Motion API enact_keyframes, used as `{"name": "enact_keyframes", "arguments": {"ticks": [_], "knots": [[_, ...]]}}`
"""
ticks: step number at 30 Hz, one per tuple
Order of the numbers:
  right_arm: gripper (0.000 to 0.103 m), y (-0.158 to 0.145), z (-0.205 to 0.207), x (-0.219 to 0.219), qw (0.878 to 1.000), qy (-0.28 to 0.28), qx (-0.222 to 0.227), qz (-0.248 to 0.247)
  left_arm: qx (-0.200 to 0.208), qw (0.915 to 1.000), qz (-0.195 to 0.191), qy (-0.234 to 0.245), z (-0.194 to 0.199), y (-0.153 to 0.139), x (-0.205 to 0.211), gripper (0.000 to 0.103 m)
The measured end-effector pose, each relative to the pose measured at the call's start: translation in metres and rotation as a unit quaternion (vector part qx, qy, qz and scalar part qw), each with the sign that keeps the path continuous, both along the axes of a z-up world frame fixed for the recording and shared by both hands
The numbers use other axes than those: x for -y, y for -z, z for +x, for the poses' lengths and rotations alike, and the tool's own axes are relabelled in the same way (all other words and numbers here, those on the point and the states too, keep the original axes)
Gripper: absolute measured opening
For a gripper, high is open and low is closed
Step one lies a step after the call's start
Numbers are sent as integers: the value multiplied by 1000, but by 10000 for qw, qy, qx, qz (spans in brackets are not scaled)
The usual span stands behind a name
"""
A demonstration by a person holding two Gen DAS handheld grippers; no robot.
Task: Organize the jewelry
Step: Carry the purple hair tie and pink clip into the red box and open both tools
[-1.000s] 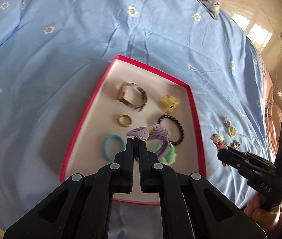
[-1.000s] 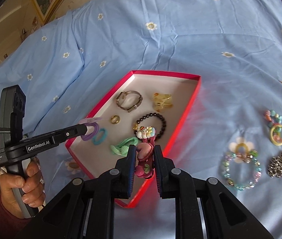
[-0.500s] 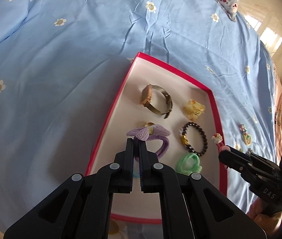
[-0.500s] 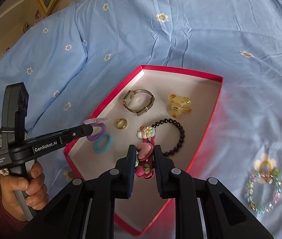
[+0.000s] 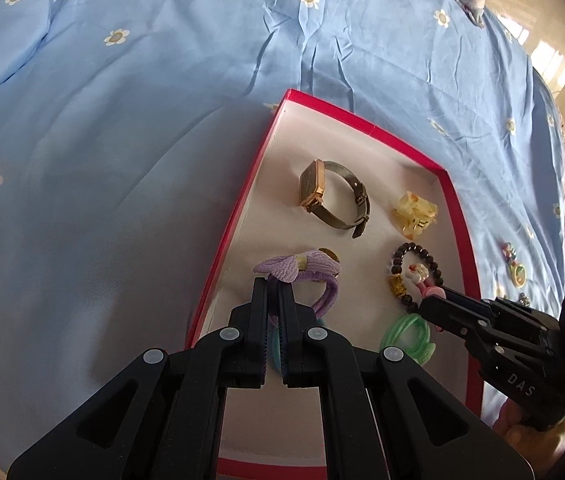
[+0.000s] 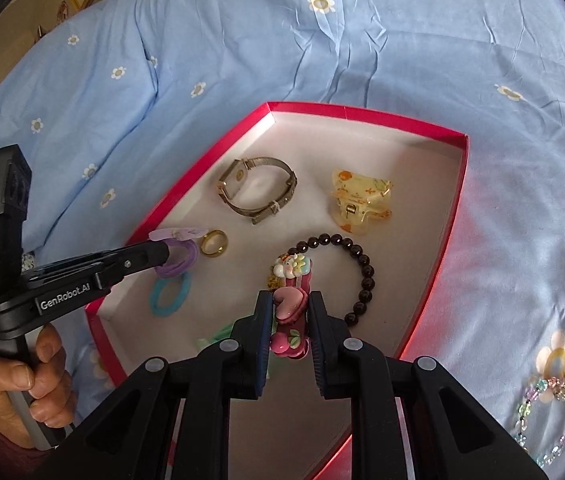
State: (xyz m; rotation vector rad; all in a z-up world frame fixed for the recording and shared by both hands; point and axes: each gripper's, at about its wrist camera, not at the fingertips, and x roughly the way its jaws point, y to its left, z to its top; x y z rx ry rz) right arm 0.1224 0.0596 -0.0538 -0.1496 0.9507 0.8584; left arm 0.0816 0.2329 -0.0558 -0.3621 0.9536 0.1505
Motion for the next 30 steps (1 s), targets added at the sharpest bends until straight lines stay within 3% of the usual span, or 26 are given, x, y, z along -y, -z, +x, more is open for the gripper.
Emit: {"name": "enact_keyframes", "arguments": {"ticks": [9, 16, 19, 30], "knots": [[21, 3, 1, -2, 10000, -40, -26, 12, -54, 10000, 27, -43, -2, 2, 0, 7], [23, 1, 1, 1, 9999, -8, -60, 103, -74, 9999, 19, -69, -3, 1, 0, 22], [33, -4, 0, 5, 9998, 8, -62, 208, -71, 9999, 31, -86, -5, -2, 1, 28], [37, -31, -16, 26, 9984, 70, 85, 552, 37, 10000, 37, -48, -18, -16, 12, 36]]}}
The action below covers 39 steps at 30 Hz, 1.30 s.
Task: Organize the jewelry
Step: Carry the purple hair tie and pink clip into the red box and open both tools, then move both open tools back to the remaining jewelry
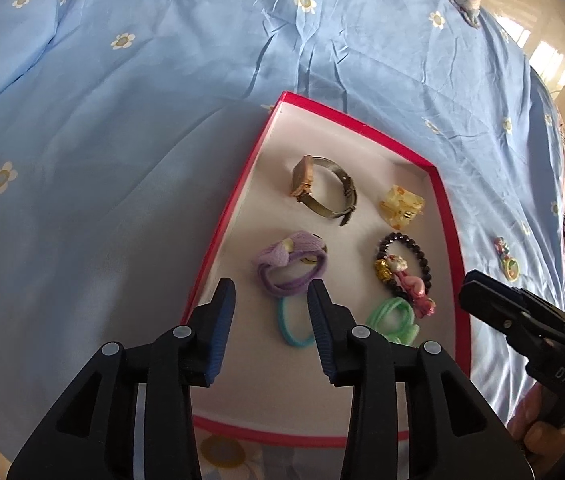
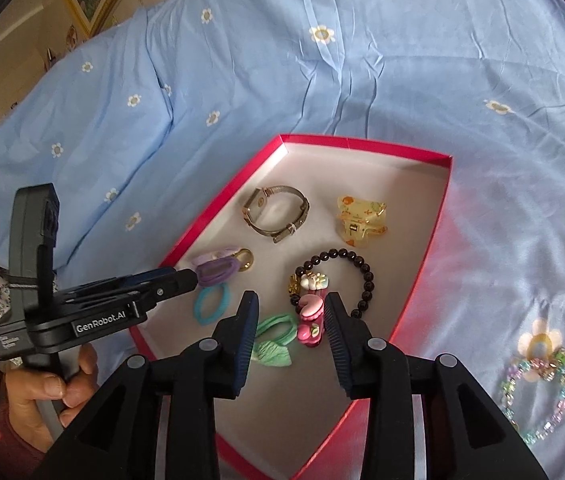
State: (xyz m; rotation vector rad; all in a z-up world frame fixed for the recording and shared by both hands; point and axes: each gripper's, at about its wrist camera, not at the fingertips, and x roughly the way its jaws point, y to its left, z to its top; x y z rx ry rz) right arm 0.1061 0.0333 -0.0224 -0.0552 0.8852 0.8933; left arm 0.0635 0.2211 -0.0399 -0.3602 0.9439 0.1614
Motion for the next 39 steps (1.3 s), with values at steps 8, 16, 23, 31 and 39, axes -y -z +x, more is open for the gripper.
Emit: {"name": "enact_keyframes", "arguments": {"ticks": [8, 16, 23, 31, 39], "knots": [[42, -13, -10, 37, 9995, 258, 70, 157, 93, 9998, -110, 138, -9, -9, 20, 44], [50, -14, -11, 91, 9971, 730, 39, 189, 120, 9986, -181, 473, -10, -15, 55, 50], [58, -11, -10, 144, 9926, 1201, 19, 166, 106, 9961, -188, 852, -7, -17, 90, 52], [60, -5, -7, 194, 9849, 1723, -32, 173, 24, 9922, -155, 1238, 0, -14, 126, 52], [60, -1, -4, 225, 9789, 2033, -71, 200, -52, 9882, -101, 1525, 8, -12, 153, 52]]}}
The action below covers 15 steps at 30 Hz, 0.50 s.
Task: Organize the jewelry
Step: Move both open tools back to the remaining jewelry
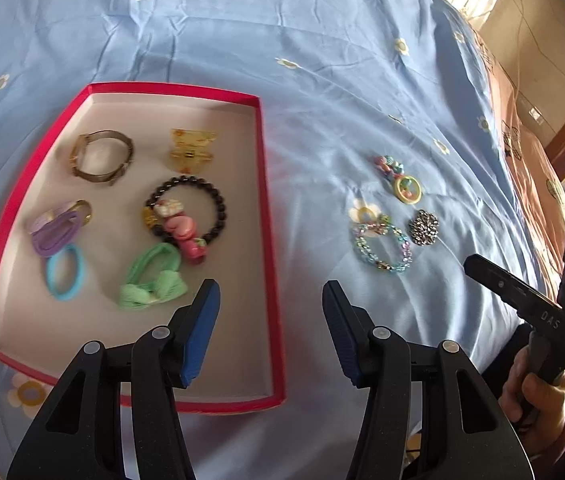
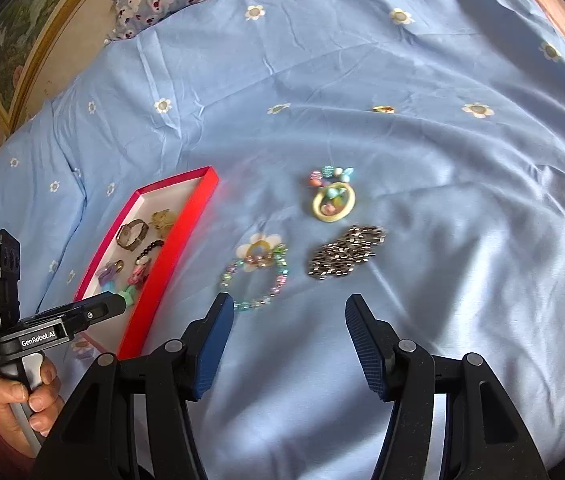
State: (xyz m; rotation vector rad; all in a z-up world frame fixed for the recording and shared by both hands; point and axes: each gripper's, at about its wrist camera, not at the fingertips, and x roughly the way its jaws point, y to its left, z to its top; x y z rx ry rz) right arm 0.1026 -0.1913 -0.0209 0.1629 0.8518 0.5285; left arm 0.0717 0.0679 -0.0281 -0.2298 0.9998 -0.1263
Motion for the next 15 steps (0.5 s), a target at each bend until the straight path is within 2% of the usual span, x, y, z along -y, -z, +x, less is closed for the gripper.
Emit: {"name": "enact_keyframes", "arguments": {"ticks": [8, 15], "knots": [[64, 3, 7, 11, 9999, 75, -13, -68, 5, 9996, 106, 248, 13, -2, 23, 52], [65, 9, 19, 8, 9994, -27, 5, -351, -107, 9975, 287, 629, 28, 5, 48, 52]]}}
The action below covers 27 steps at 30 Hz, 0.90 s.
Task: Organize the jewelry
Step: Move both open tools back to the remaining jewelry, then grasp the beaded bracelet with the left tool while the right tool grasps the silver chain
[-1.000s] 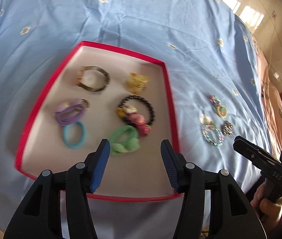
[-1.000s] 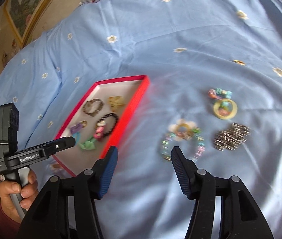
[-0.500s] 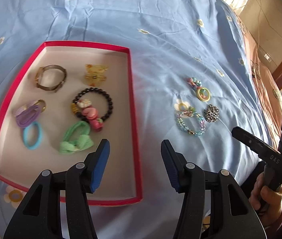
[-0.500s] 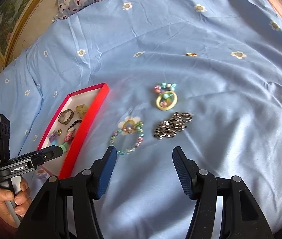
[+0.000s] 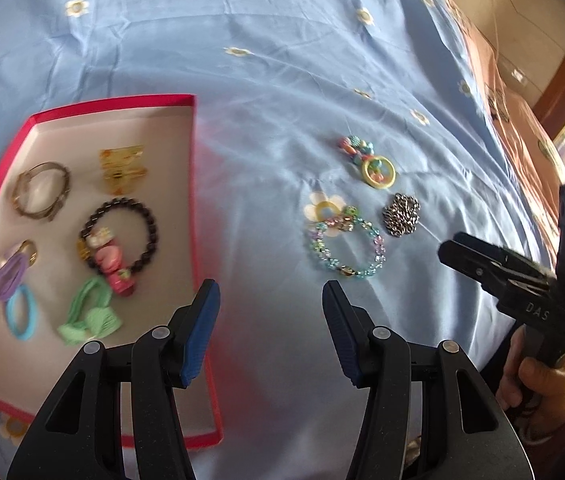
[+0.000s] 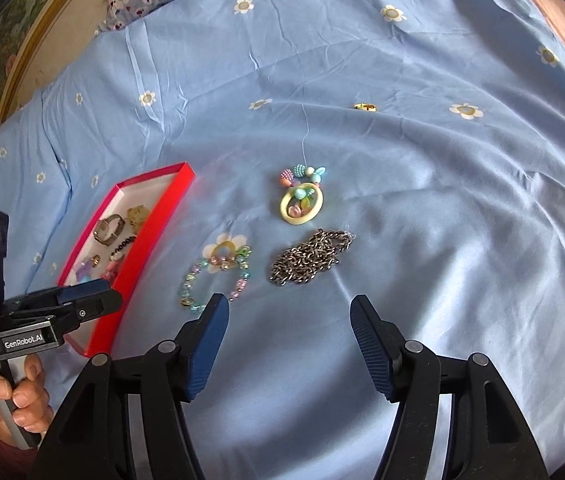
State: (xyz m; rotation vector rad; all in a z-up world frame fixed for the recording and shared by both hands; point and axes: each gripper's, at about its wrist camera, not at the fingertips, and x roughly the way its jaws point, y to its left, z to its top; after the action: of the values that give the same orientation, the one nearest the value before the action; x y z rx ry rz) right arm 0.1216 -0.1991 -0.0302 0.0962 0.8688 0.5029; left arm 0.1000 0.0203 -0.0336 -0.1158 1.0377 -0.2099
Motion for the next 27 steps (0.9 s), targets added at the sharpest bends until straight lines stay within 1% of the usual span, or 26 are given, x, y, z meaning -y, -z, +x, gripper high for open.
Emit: {"name": "enact_keyframes", "arguments": {"ticks": [7, 11, 15, 16, 18, 19, 20, 21, 23, 26, 27], "knots": [[66, 8, 18, -7, 9994, -153, -40, -308, -118, 9995, 61, 275, 22, 9, 21, 52], [69, 10, 24, -7, 9992, -190, -65, -359, -207, 9988, -6, 434, 36, 15, 31, 52], [71, 11, 29, -9, 9987, -248, -55, -451, -286, 9976, 156, 615, 48, 24, 43, 52], [71, 11, 30, -10, 9986, -258, -50, -470, -310, 9972, 215, 646, 49, 26, 44, 50], [72, 13, 32, -12, 9982, -276, -31, -526, -288, 9964, 411, 676, 50, 31, 48, 37], [73, 13, 34, -13, 9981, -289, -22, -546, -215, 9958, 507, 731, 49, 32, 49, 25], [74, 14, 35, -14, 9979, -306, -5, -570, -191, 9955, 514, 767, 48, 32, 48, 12], [74, 15, 36, -16, 9977, -316, 12, -598, -205, 9956, 440, 806, 47, 32, 46, 7], [75, 18, 39, -19, 9970, -341, 35, -688, -188, 9962, 285, 804, 47, 30, 41, 6], [76, 24, 42, -31, 9943, -415, 154, -969, -144, 9970, 128, 752, 45, 28, 35, 6], [75, 25, 42, -35, 9925, -436, 228, -1116, -124, 9972, 78, 737, 43, 27, 32, 6]]}}
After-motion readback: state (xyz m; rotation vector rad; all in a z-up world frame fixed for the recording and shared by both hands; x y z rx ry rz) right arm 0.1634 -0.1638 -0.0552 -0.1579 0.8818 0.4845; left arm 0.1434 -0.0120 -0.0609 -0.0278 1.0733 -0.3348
